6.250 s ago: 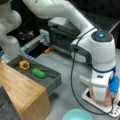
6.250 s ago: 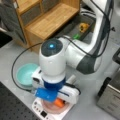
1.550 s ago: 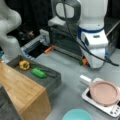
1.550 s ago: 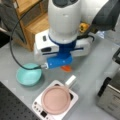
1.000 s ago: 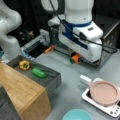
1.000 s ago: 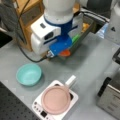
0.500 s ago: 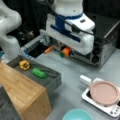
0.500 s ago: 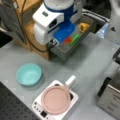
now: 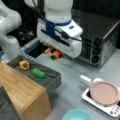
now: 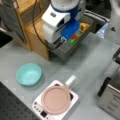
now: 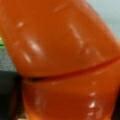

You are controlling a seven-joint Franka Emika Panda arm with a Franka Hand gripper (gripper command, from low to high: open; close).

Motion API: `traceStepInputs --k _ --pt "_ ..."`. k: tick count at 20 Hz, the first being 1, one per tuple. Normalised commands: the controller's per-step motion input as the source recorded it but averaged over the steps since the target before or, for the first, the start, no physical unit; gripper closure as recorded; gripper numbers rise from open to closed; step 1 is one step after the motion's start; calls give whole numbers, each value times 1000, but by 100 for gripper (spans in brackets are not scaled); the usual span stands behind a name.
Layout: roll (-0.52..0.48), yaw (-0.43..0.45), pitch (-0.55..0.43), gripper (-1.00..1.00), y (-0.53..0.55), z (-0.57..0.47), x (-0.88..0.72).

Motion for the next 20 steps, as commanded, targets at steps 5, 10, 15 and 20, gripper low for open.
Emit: traceStepInputs --k 5,10,15,20 --pt "201 187 -304 100 -103 -185 -368" --pt "167 106 -302 100 -19 -291 -333" --pt "177 22 -244 100 -30 -331 -260" --pt "138 4 -235 100 -86 -240 -168"
